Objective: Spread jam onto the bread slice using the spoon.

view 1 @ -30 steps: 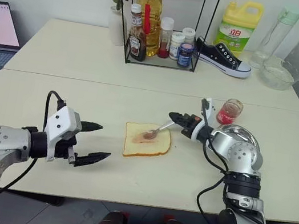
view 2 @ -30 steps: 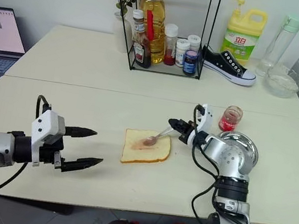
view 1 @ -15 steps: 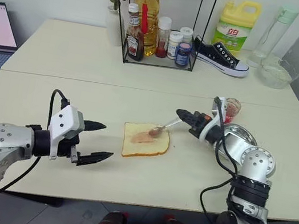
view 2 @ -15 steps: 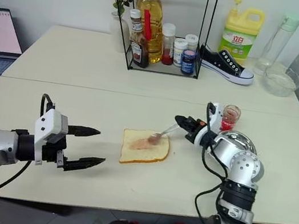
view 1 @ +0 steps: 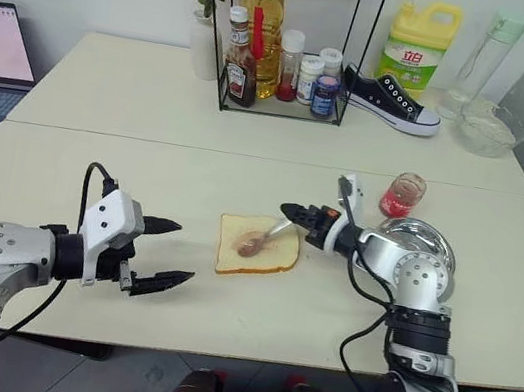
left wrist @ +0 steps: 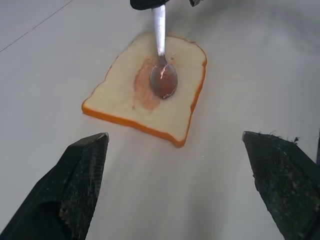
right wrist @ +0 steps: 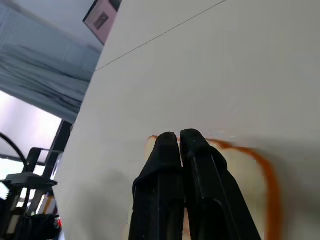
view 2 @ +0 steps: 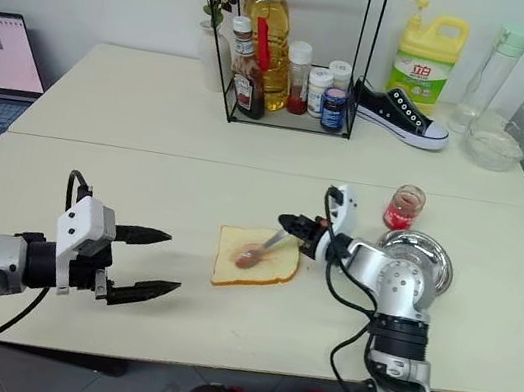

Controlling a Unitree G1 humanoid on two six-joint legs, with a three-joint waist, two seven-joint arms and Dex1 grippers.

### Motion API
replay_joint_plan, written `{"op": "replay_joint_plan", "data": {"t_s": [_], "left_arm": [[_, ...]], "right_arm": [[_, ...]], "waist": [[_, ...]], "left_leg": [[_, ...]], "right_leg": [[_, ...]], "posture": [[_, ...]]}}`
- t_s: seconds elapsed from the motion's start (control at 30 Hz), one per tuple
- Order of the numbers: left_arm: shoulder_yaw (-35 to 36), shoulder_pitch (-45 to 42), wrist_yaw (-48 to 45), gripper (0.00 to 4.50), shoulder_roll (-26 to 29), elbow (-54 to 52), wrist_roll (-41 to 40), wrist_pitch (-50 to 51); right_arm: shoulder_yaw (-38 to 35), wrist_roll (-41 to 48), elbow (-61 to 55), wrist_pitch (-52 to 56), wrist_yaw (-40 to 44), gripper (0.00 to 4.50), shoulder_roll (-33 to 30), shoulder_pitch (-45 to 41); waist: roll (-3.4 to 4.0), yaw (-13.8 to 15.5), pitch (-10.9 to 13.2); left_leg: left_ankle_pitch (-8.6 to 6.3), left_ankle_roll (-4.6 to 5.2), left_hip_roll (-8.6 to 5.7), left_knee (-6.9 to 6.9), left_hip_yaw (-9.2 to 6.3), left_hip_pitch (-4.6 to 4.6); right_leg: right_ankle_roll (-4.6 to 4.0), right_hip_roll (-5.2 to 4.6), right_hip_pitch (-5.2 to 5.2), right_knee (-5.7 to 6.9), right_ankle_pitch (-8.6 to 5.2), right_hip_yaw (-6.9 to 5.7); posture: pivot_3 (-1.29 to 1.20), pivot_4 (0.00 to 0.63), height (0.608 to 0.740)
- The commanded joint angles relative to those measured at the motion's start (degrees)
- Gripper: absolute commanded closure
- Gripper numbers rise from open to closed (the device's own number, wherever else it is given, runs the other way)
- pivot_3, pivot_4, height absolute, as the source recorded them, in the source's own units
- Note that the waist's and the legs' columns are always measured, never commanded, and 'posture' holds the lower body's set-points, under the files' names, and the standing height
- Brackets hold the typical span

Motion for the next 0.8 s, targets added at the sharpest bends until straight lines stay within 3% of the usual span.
{"op": "replay_joint_plan", "data": {"t_s": [0.03,0.23,0.4,0.5,0.8], "left_arm": [[0.77,-1.08,0.27,0.0,0.64,-1.17,-0.65,-0.33],[-0.54,-3.15,-0.63,0.0,0.78,0.68,-0.12,-0.9],[-0.94,-3.88,-2.48,0.0,2.45,2.06,0.29,-1.0],[-0.05,-4.91,-4.75,0.0,5.85,3.69,-0.07,0.46],[5.48,-10.71,-11.88,0.0,17.51,9.41,-2.75,4.93]], "right_arm": [[-1.72,0.53,-1.36,-0.2,1.03,4.47,-2.07,0.27],[-4.95,2.79,-4.91,2.21,0.63,4.47,-5.65,1.82],[-8.29,8.8,-9.25,7.49,-2.15,4.47,-4.35,0.63],[-9.09,12.19,-12.5,11.4,-3.09,4.47,-5.45,-0.66],[-11.86,17.51,-13.25,16.14,0.04,4.47,-18.45,-7.28]], "waist": [[0.0,-0.01,0.0],[-0.01,0.2,0.0],[0.0,0.02,0.0],[0.01,-0.01,0.02],[0.02,0.14,0.18]], "left_leg": [[0.0,0.0,0.0,0.0,0.0,0.0],[0.0,0.0,-0.04,0.02,0.0,-0.01],[0.0,0.0,0.01,-0.01,0.0,-0.01],[0.0,0.0,0.03,-0.02,0.0,-0.02],[0.0,0.01,-0.03,0.01,0.01,-0.06]], "right_leg": [[0.0,0.0,0.0,0.01,0.0,0.0],[0.0,0.0,0.03,-0.01,0.0,-0.01],[0.0,0.01,0.0,0.0,0.0,0.01],[0.0,0.01,-0.01,0.0,0.0,0.02],[0.01,0.04,-0.01,-0.03,-0.01,-0.07]], "posture": [[0.0,0.15,0.74],[0.0,0.15,0.74],[0.0,0.15,0.74],[0.0,0.15,0.74],[0.0,0.15,0.74]]}}
